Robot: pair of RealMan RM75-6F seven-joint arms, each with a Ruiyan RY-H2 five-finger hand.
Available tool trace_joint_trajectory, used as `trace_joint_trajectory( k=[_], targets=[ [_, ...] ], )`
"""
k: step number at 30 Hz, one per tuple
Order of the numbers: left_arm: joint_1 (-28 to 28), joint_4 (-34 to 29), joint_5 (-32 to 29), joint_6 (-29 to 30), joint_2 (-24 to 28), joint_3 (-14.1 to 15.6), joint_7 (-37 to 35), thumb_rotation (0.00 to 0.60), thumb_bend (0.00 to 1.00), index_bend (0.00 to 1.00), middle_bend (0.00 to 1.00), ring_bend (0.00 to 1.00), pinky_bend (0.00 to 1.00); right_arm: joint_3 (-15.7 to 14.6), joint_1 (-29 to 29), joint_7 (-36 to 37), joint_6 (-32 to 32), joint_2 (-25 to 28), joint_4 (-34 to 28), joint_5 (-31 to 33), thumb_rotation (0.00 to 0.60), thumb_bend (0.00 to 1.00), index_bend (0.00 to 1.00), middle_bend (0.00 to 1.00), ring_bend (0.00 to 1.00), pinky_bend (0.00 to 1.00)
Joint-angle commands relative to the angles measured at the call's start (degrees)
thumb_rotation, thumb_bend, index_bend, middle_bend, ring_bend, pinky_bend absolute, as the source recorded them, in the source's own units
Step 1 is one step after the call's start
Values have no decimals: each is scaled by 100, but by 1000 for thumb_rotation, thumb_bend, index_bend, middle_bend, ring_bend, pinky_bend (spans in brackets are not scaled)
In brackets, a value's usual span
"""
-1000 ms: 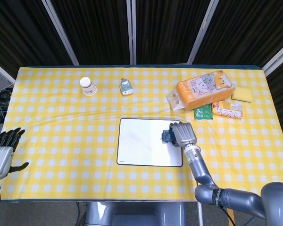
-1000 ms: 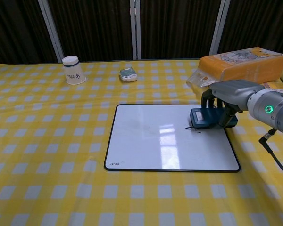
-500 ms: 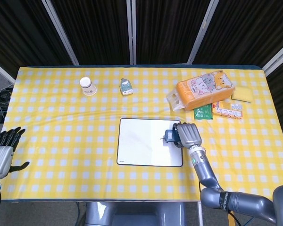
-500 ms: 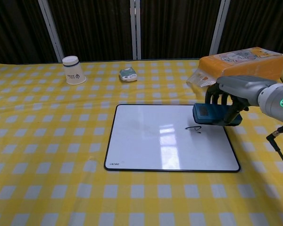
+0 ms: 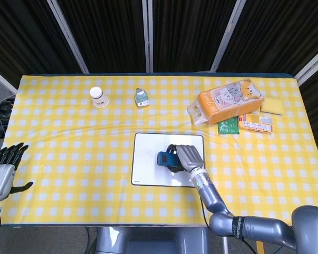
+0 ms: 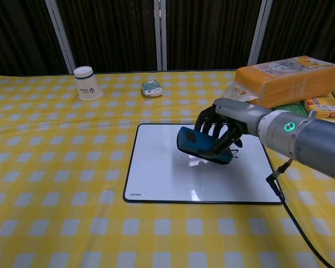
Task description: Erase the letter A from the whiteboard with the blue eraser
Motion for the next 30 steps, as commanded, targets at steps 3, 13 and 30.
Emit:
trace_joint_trajectory(
  k=[3,13,30],
  targets=[
    [1,5,9,-1,6,6,-31,600,135,0,0,0,0,-42,116,57,-3,-300,346,-162,600,334,863,736,724,756],
    [-46,74,-43,-149,-27,21,-67,600,134,0,0,0,0,-5,377,159,-171,-778,1165,-505,600,332,865,741,725,756],
    [-79,108,-94,-206,-66,12,-7,600,134,0,0,0,0,-30,260,599,-551,-731,1711,-532,600,334,866,745,731,756]
  ],
)
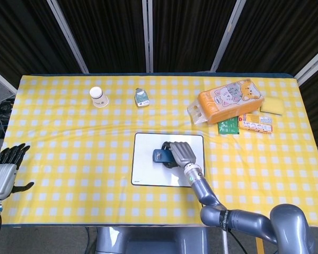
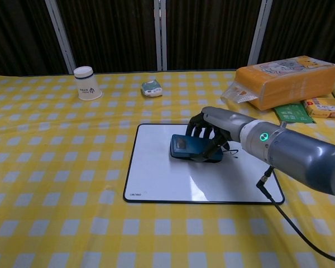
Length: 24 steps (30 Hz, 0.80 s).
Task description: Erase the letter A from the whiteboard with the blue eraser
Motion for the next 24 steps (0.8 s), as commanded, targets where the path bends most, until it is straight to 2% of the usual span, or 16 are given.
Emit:
trace_joint_trajectory(
  k=[1,16,24],
  targets=[
    [0,-6,1,0,1,3,7,600,134,0,0,0,0,-13,-47,51,-14,63,-1,-35,600,334,866,745,731,756],
    [18,-90,-24,69,30,-14,132,600,135,0,0,0,0,-117,-414,298,-72,746,-333,2,600,333,866,745,734,757],
    [24,-194,-7,116,27,-15,242,600,134,0,0,0,0,-123,-531,524,-91,875,-381,-76,600,333,866,746,735,757]
  ],
)
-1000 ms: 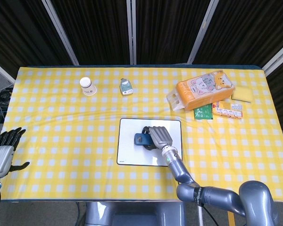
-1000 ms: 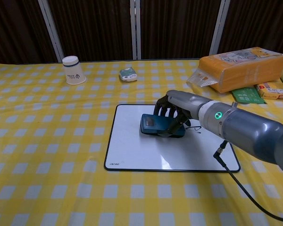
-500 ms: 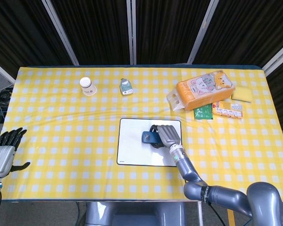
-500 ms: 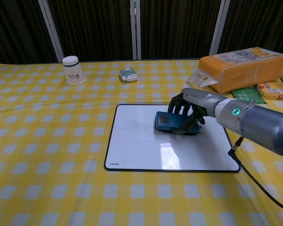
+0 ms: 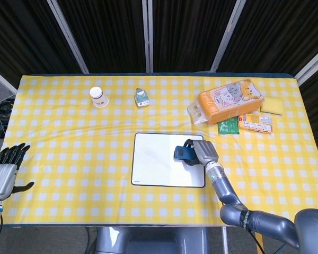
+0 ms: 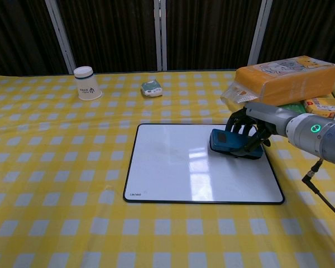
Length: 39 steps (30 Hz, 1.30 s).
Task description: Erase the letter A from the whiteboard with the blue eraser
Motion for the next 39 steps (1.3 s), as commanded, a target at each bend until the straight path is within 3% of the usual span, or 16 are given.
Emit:
trace_joint_trajectory(
  k=[1,19,39],
  targets=[
    [-3,-22,10,7,-2,2,33,600,134,0,0,0,0,14,14,37,-28,-30,14,-36,600,334,866,746,736,757],
    [-45,124,-79,-136,-19,-5,-76,600,135,0,0,0,0,128,433,-95,-148,-750,363,-153,600,334,866,746,736,757],
    [-33,19,-12,-68,-26,24,64,600,134,0,0,0,0,134,-27,73,32,-27,316,101,600,334,866,746,736,757]
  ],
)
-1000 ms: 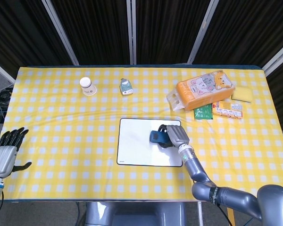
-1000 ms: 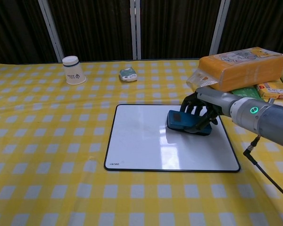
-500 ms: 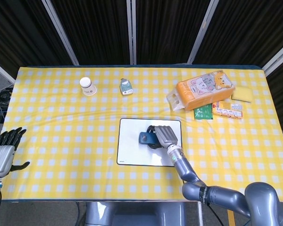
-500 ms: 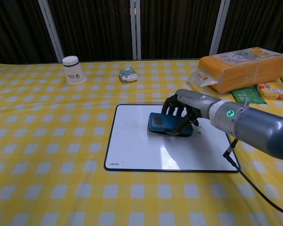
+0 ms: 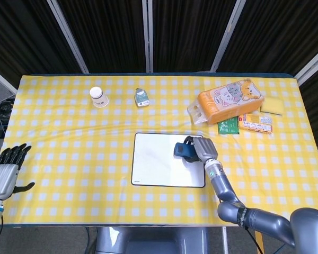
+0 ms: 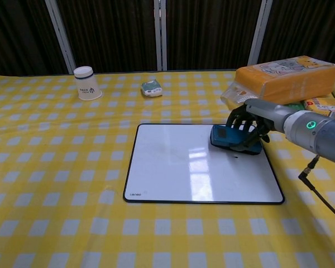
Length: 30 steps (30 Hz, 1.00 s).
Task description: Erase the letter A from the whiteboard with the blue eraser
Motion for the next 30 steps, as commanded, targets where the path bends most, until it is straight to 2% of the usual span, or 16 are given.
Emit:
trace_joint_trajectory(
  k=[1,6,13,19,23,30],
  targets=[
    [-4,-10,7,0,-6,6,24,600,134,0,0,0,0,2,-125,50,79,198,-41,22,600,334,866,746,736,757],
    [-9,-2,-8,-6,-12,-4,25,600,134,0,0,0,0,14,-236,-4,243,463,-264,5,600,334,866,746,736,757],
    [-18,-22,16,-1,-11,0,29,600,135,0,0,0,0,21,-362,-35,502,737,-956,-125,600,334,866,745,736,757],
    [-23,-46,61,5,-22,24,70,600,134,0,0,0,0,-128,-312,-132,524,466,-1319,-204,600,334,866,746,736,757],
    [-6,-65,91,46,0,30,24,600,134,0,0,0,0,-223,-236,-307,600,124,-1251,-246,600,333,866,745,736,756],
    [22,-55,110,80,36,42,-79,600,134,0,0,0,0,-210,-37,-528,584,-398,-1024,-203,600,333,866,745,736,757]
  ],
)
